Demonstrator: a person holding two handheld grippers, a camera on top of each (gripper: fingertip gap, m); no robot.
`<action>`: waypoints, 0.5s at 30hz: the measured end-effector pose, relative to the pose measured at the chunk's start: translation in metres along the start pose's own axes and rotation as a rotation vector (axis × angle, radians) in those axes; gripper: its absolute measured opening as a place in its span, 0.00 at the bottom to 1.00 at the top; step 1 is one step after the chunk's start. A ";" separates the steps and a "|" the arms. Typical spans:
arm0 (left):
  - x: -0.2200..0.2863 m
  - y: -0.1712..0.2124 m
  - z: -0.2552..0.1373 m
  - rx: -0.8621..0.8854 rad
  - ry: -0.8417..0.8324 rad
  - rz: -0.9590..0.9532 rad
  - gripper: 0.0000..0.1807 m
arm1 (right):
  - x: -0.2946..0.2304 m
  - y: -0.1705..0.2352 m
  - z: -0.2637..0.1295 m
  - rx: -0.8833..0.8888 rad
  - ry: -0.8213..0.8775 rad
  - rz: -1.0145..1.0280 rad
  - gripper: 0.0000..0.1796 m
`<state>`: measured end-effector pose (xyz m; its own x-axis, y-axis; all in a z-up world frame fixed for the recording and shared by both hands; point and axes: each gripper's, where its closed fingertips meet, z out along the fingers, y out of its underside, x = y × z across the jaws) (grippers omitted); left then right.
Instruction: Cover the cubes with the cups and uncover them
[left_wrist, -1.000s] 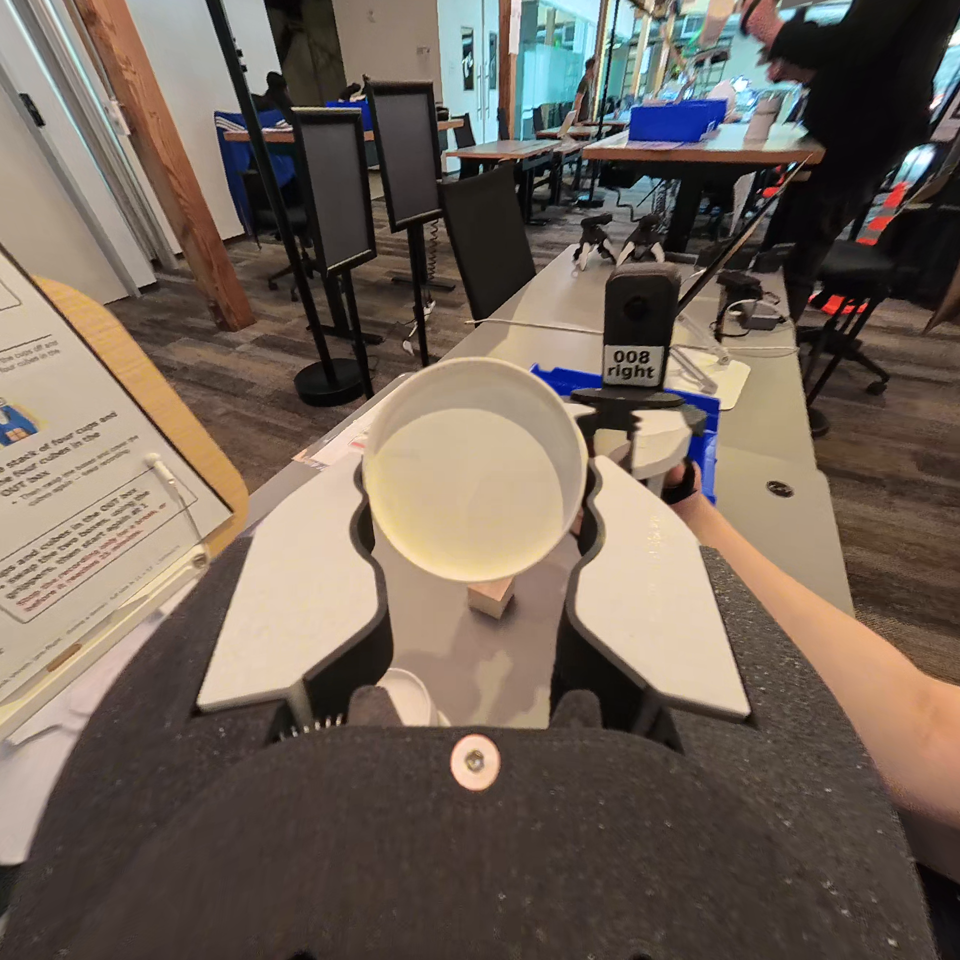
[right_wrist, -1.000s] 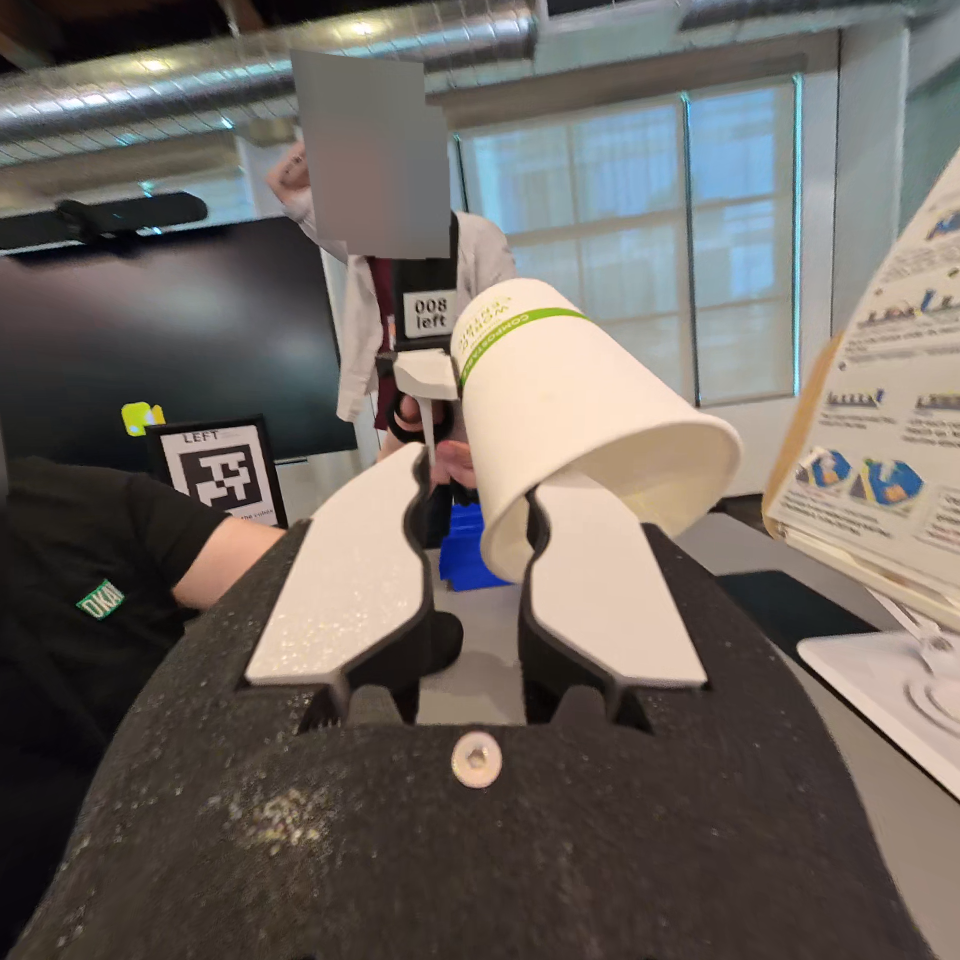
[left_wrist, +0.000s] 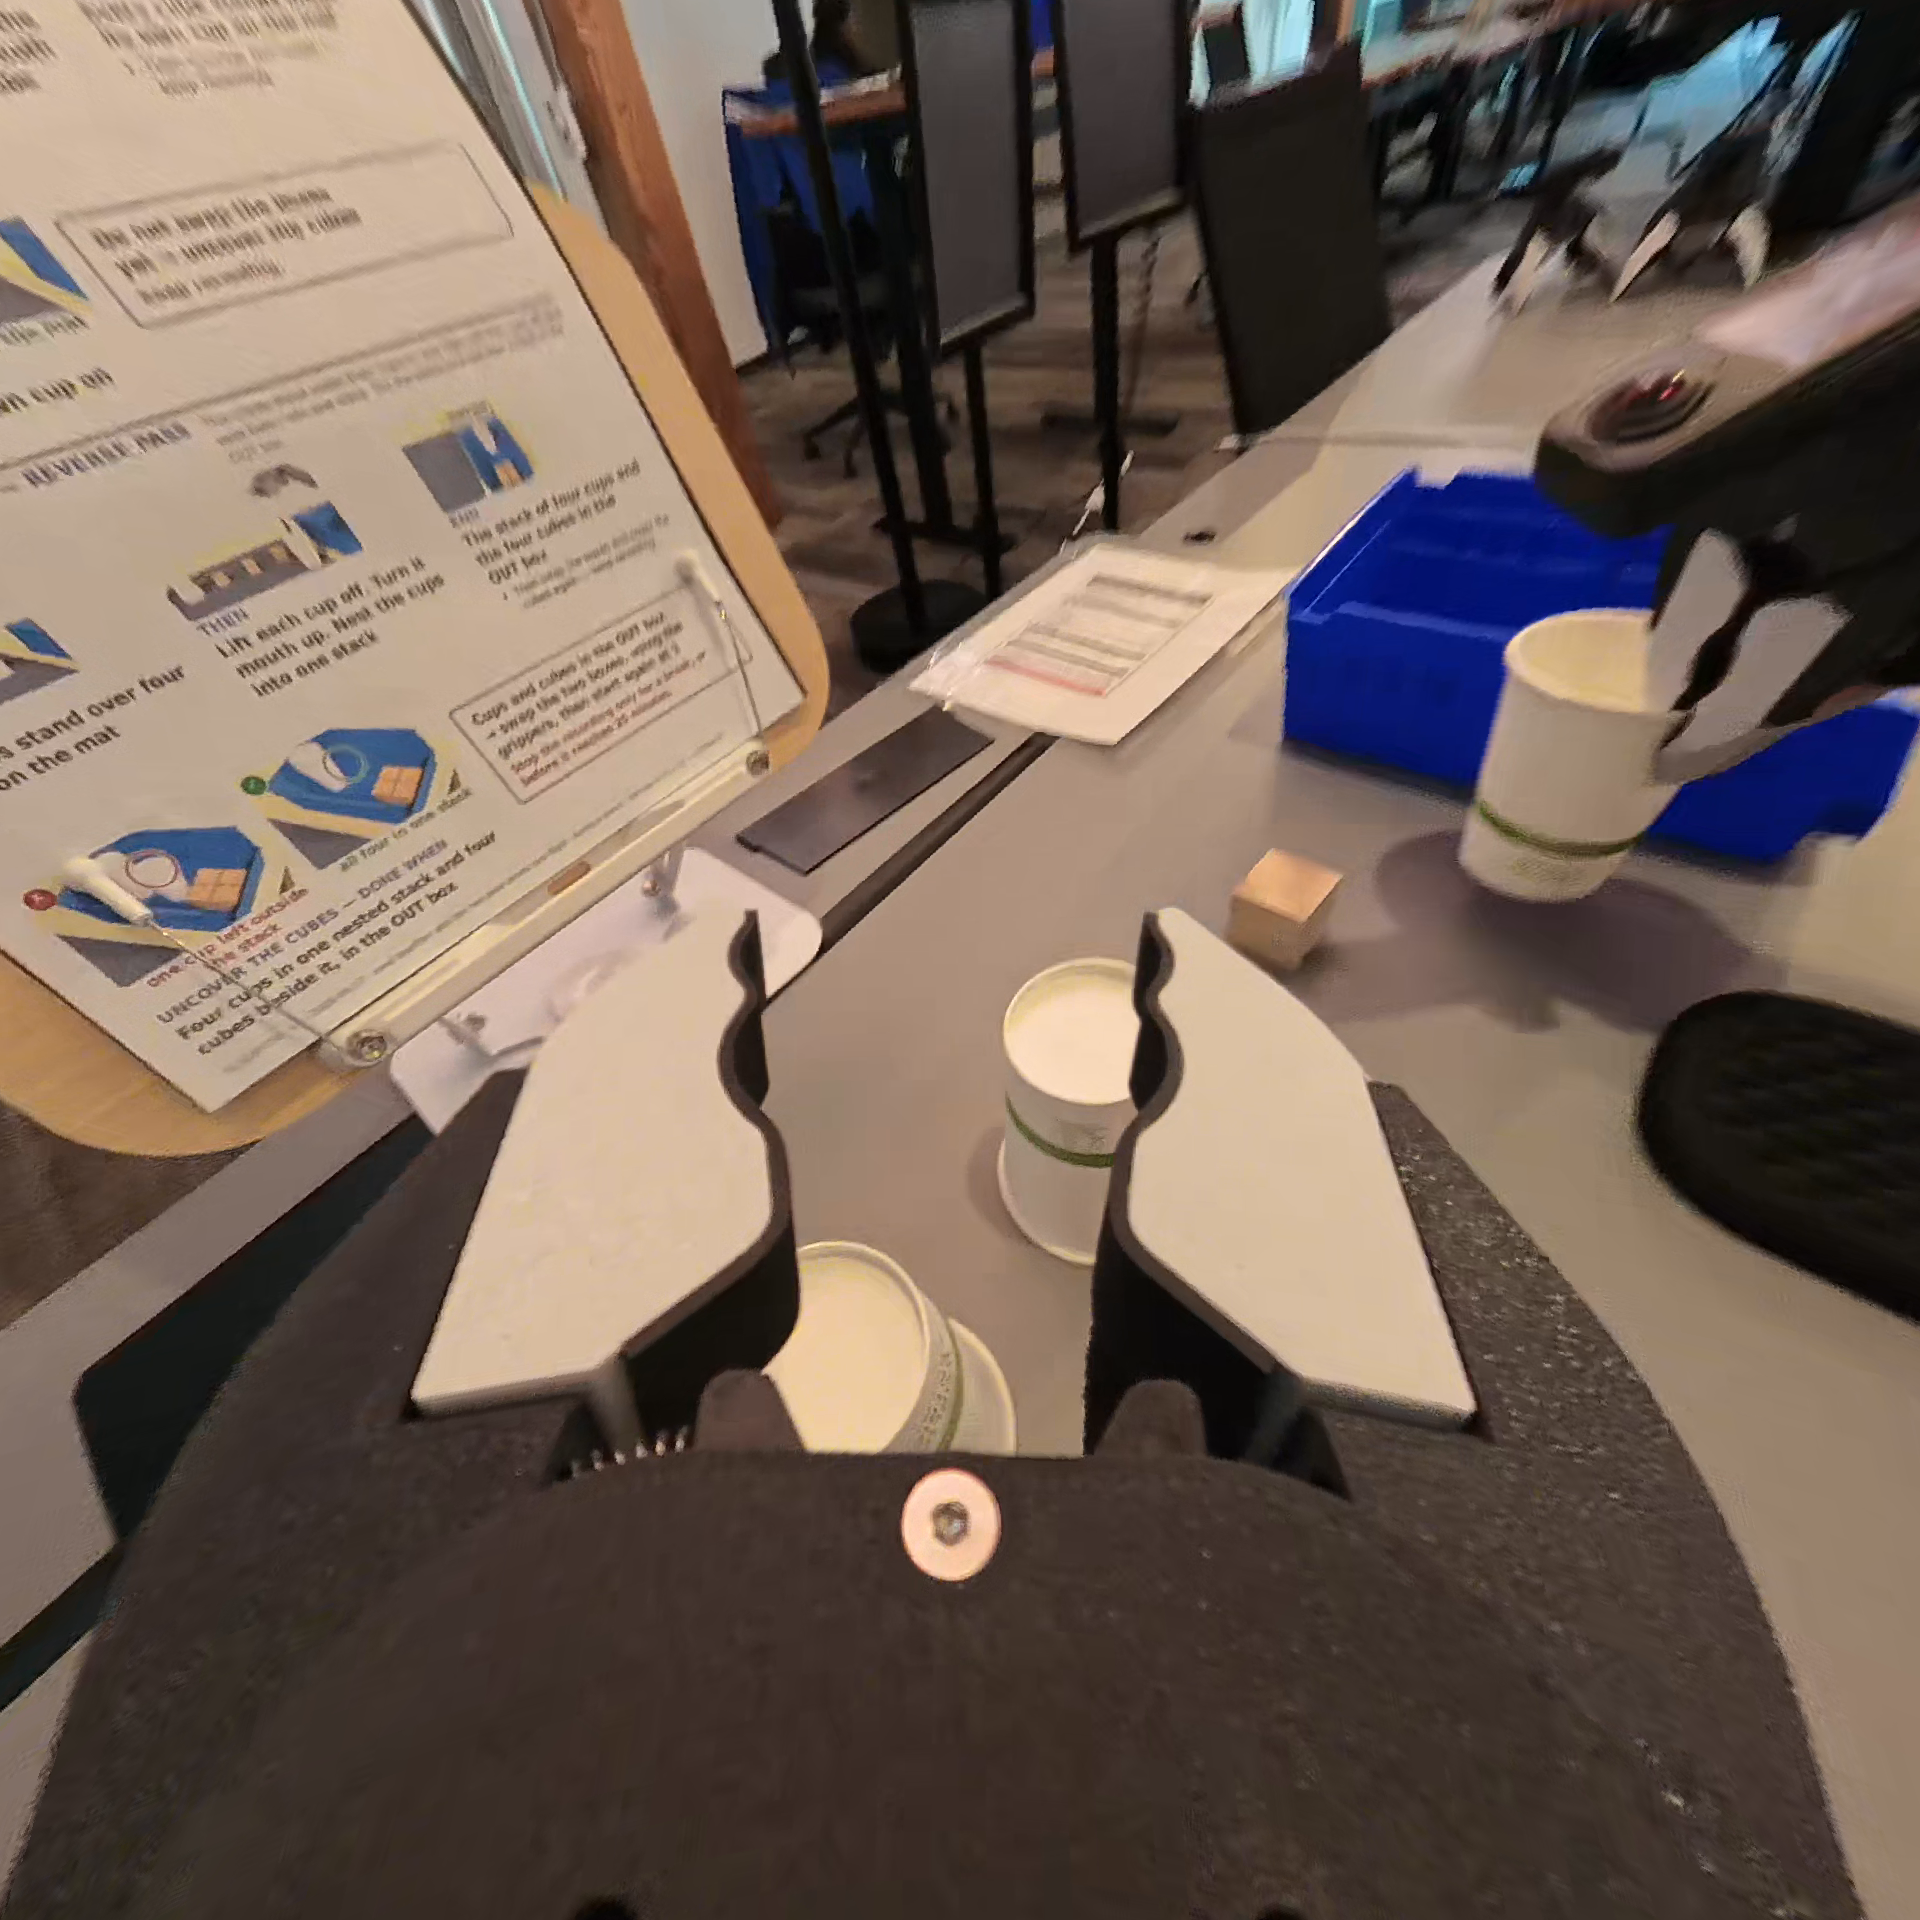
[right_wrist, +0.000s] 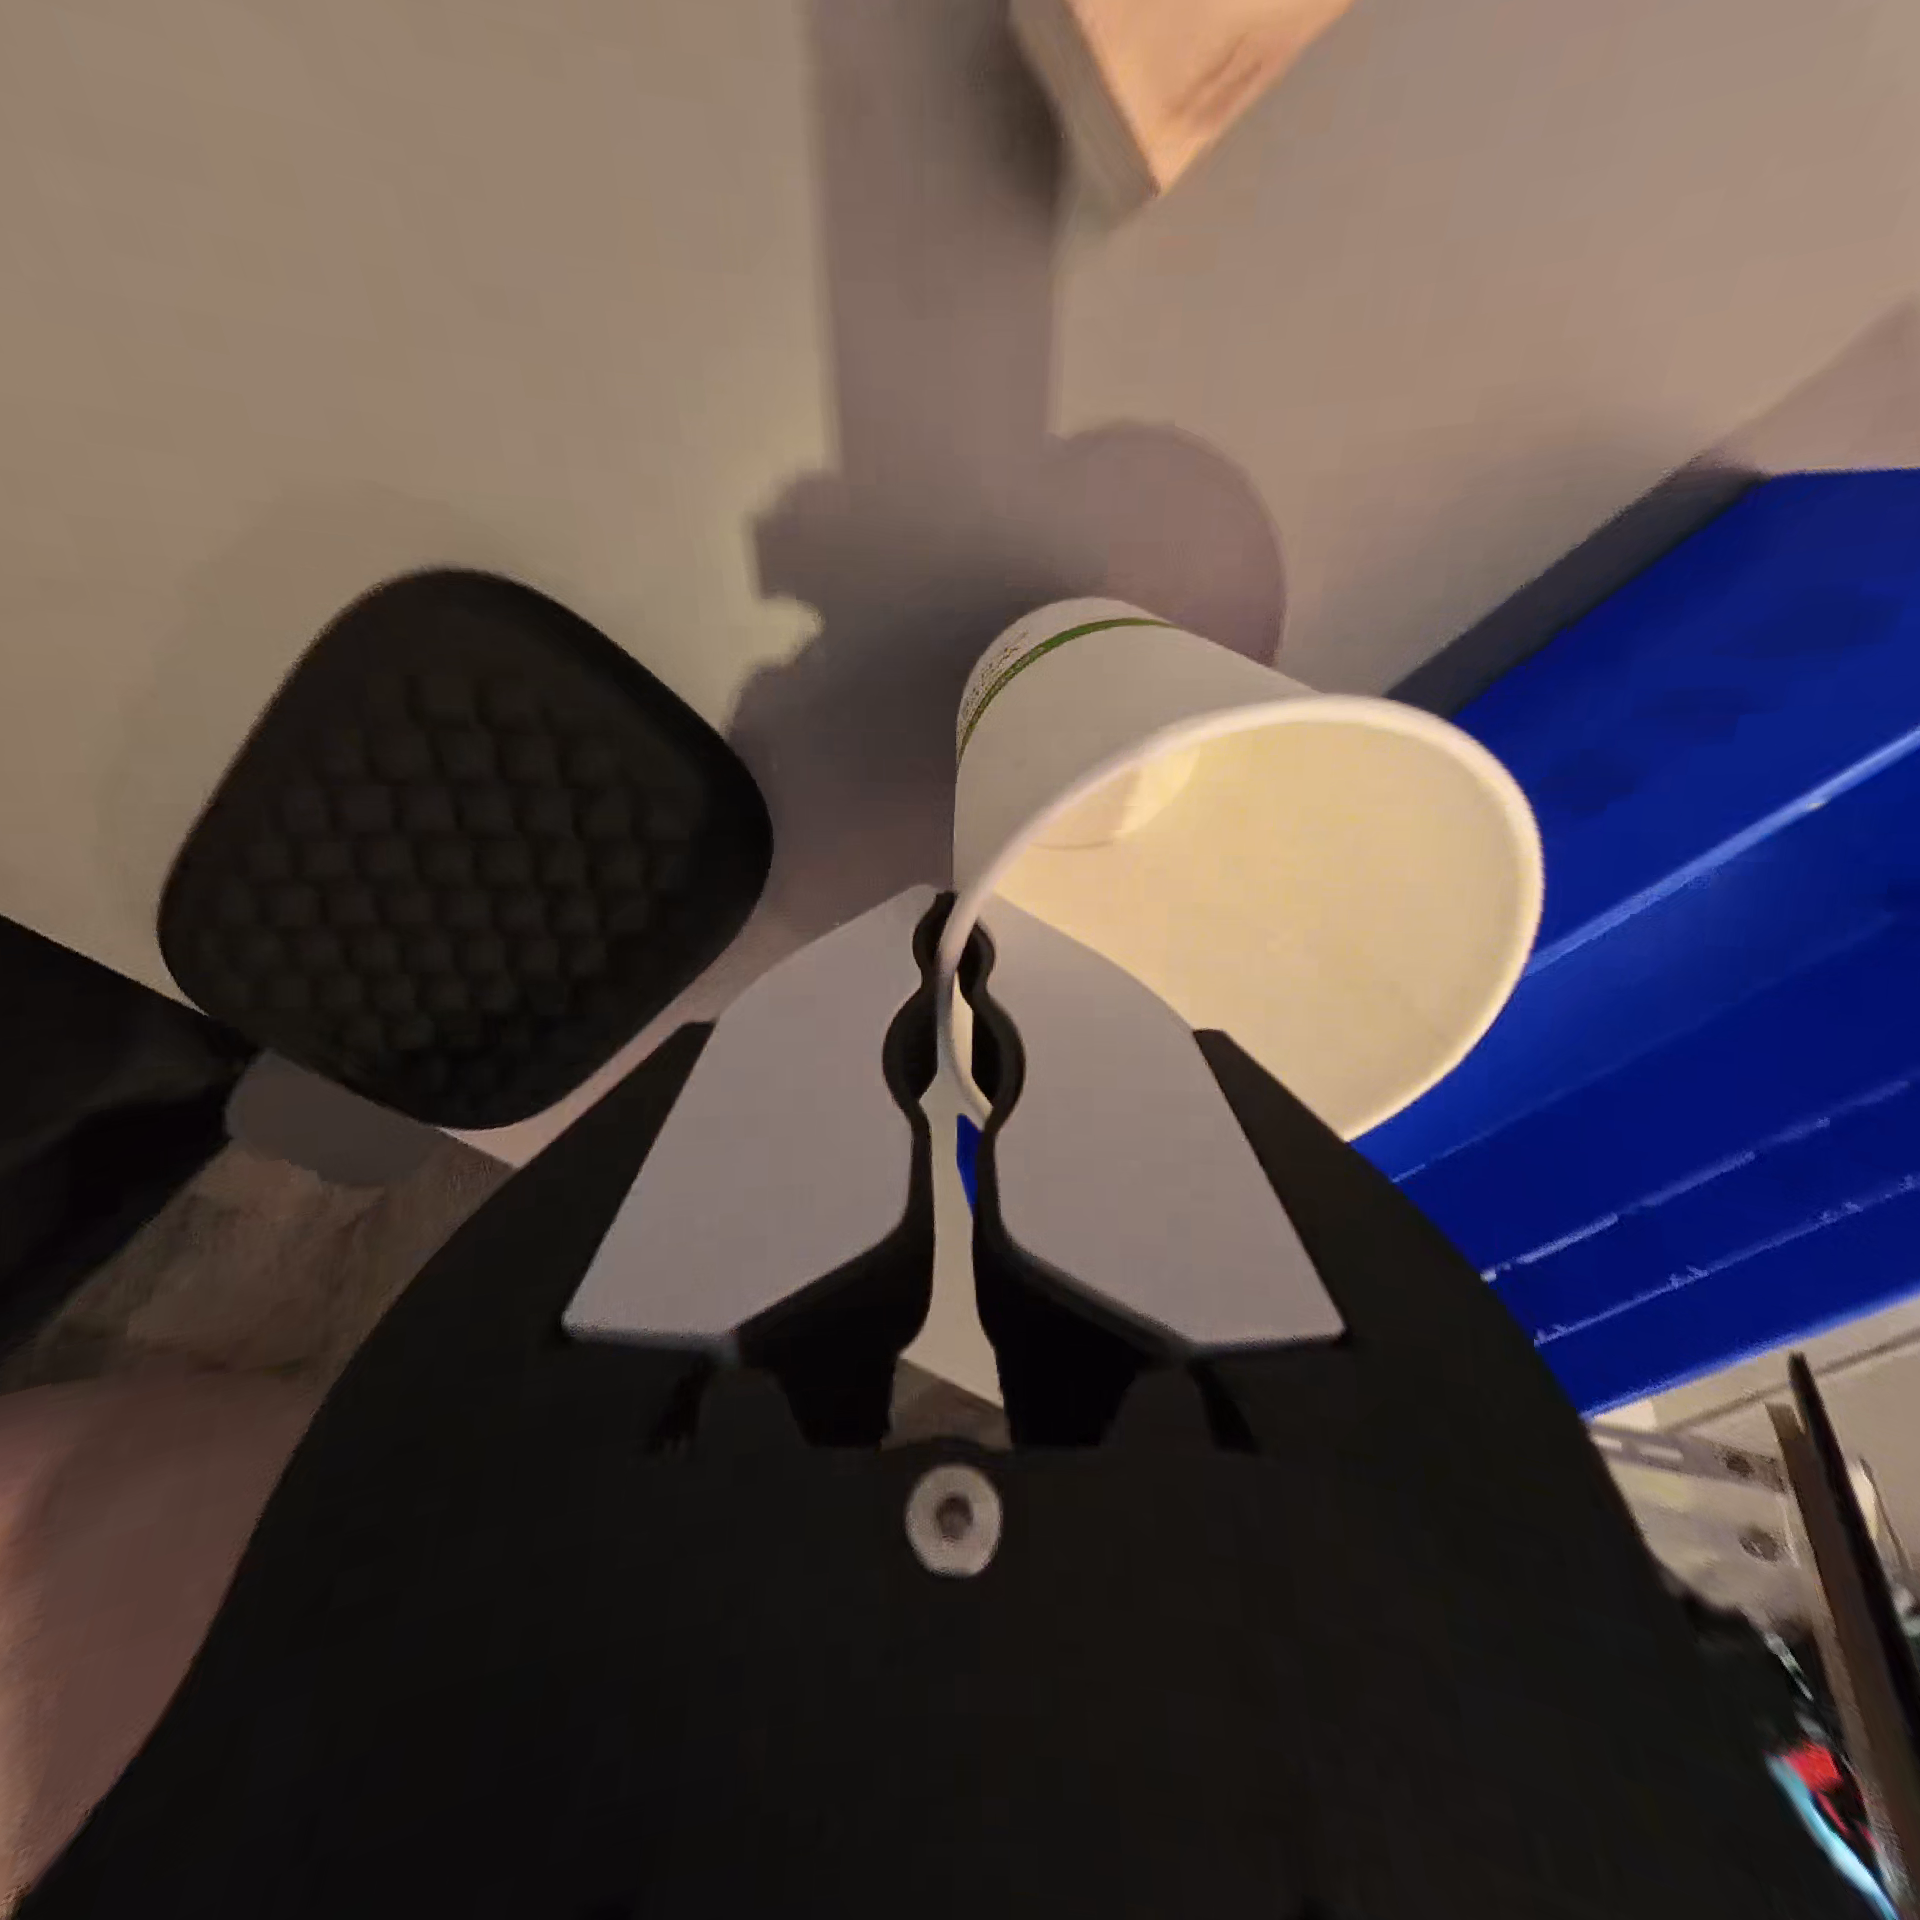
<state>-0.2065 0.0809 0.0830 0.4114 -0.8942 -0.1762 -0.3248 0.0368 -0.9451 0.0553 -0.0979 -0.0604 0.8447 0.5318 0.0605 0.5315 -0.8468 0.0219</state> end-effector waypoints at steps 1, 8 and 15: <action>0.000 0.007 0.007 -0.035 -0.023 0.028 0.39 | 0.000 0.001 0.003 -0.029 0.008 -0.004 0.00; 0.013 0.025 0.039 -0.132 -0.048 0.080 0.45 | -0.004 0.002 0.014 -0.084 0.036 -0.009 0.00; 0.015 0.043 0.062 -0.156 -0.043 0.022 0.51 | -0.010 0.006 0.025 -0.077 0.044 -0.031 0.00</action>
<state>-0.1615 0.0969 0.0227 0.4374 -0.8742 -0.2109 -0.4611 -0.0167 -0.8872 0.0519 -0.1076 -0.0862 0.8237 0.5577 0.1026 0.5491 -0.8296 0.1013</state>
